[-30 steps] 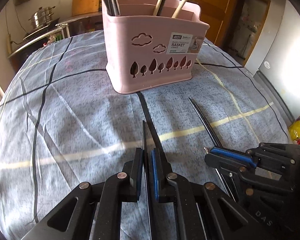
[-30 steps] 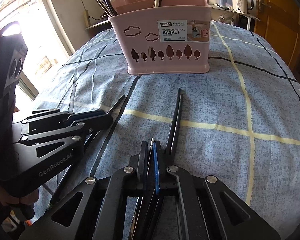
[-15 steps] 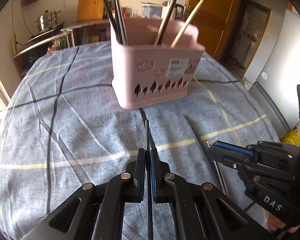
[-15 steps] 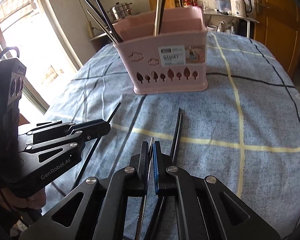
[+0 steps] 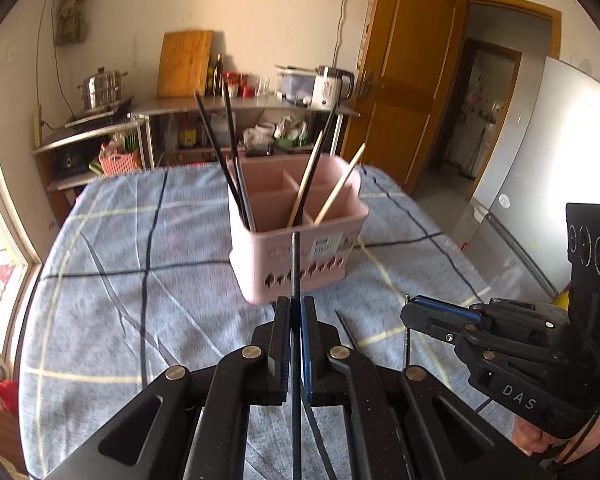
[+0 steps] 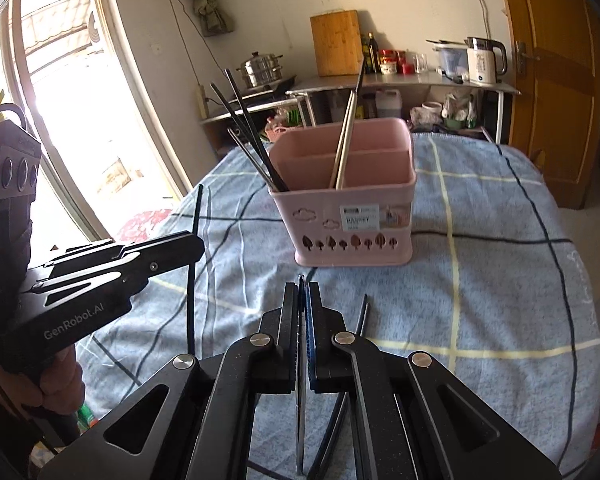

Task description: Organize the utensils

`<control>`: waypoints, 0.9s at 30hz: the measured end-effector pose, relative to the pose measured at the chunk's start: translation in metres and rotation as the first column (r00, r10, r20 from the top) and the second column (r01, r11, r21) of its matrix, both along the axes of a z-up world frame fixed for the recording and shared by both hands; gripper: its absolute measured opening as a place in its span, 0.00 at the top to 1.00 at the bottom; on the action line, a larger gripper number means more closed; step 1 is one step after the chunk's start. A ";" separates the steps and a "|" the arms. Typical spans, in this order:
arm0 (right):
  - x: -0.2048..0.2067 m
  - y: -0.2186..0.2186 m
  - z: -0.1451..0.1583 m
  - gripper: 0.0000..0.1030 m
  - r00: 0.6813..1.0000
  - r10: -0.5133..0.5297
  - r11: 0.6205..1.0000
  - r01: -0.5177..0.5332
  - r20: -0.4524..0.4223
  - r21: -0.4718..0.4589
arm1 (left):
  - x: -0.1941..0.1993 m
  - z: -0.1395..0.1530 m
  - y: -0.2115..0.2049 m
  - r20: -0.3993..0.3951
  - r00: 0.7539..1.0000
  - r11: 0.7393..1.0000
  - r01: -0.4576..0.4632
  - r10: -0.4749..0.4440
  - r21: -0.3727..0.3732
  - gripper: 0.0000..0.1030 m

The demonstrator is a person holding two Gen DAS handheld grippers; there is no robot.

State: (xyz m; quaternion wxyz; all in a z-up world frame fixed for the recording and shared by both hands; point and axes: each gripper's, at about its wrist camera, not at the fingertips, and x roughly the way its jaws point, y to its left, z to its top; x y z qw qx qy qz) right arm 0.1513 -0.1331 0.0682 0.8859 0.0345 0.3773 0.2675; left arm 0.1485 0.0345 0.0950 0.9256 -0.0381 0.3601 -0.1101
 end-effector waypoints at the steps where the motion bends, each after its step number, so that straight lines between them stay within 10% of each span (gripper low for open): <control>1: 0.000 -0.001 0.004 0.97 1.000 0.001 1.000 -0.001 0.008 0.004 | -0.001 0.005 0.000 0.012 1.000 1.000 0.000 0.000 0.002 0.96; 27: -0.006 -0.018 0.038 0.97 0.995 0.009 0.999 -0.013 0.104 0.037 | -0.011 0.048 -0.006 0.076 0.997 1.000 0.019 -0.018 -0.014 0.96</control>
